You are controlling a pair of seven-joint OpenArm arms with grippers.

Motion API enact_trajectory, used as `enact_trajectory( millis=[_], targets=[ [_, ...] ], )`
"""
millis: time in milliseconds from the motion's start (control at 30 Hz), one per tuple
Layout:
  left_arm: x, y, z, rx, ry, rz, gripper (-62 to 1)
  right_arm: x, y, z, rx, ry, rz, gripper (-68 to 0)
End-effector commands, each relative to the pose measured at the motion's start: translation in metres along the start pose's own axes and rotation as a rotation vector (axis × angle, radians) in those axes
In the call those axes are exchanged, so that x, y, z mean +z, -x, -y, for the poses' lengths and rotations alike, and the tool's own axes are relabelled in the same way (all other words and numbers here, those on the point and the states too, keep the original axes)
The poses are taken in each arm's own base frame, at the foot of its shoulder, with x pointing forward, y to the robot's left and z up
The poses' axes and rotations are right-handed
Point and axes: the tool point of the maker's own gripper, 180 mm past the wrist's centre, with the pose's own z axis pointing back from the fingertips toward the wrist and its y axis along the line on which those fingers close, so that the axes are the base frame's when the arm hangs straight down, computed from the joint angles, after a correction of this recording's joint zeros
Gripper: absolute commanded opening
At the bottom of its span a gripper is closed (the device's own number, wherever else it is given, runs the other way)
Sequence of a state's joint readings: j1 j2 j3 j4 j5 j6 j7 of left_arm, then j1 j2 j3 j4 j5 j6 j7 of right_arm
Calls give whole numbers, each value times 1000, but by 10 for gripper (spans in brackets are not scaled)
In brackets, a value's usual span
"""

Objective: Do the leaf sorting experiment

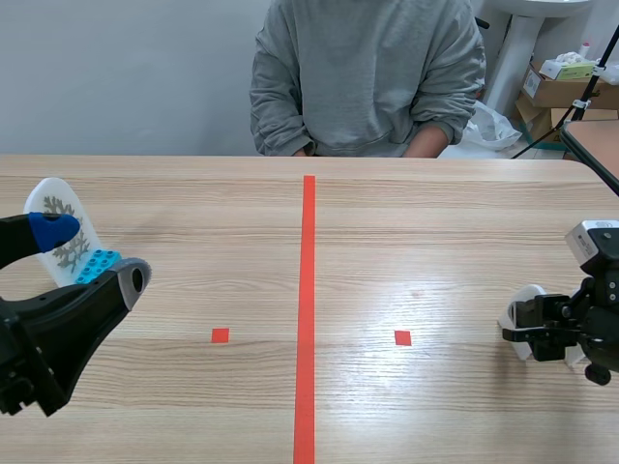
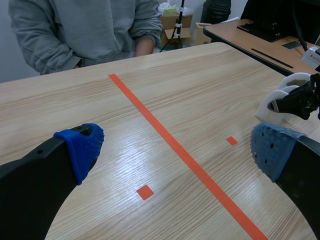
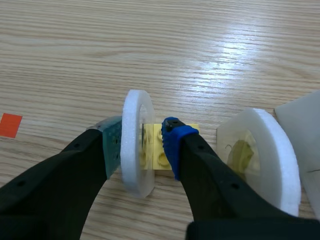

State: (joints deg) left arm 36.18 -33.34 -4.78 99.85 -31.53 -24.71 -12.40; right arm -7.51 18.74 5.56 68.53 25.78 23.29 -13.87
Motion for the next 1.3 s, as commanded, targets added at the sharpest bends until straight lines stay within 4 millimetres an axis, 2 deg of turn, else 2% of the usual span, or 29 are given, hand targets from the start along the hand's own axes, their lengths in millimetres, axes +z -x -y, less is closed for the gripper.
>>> enact_trajectory(
  millis=[0,167,367,667,800,933,1000,1133,1267],
  targets=[
    [-2,-7,3,9,10,34,14,2,-15,5,19,5,39,-471],
    [-2,-7,3,9,10,34,14,2,-18,5,20,4,50,-396],
    [-2,-7,3,9,10,34,14,3,-29,0,31,-8,78,-394],
    [-2,-7,3,9,10,33,14,10,-59,-12,88,-37,136,-388],
    [-2,-7,3,9,10,33,14,15,-73,-20,145,-70,149,-299],
    [-2,-7,3,9,10,33,14,27,-86,-33,221,-146,175,-290],
    [-2,-7,3,9,10,33,14,34,-89,-40,265,-184,178,-259],
    [-2,-7,3,9,10,33,14,49,-89,-49,318,-245,177,-134],
    [-2,-7,3,9,10,33,14,60,-83,-55,356,-291,163,-110]
  ],
)
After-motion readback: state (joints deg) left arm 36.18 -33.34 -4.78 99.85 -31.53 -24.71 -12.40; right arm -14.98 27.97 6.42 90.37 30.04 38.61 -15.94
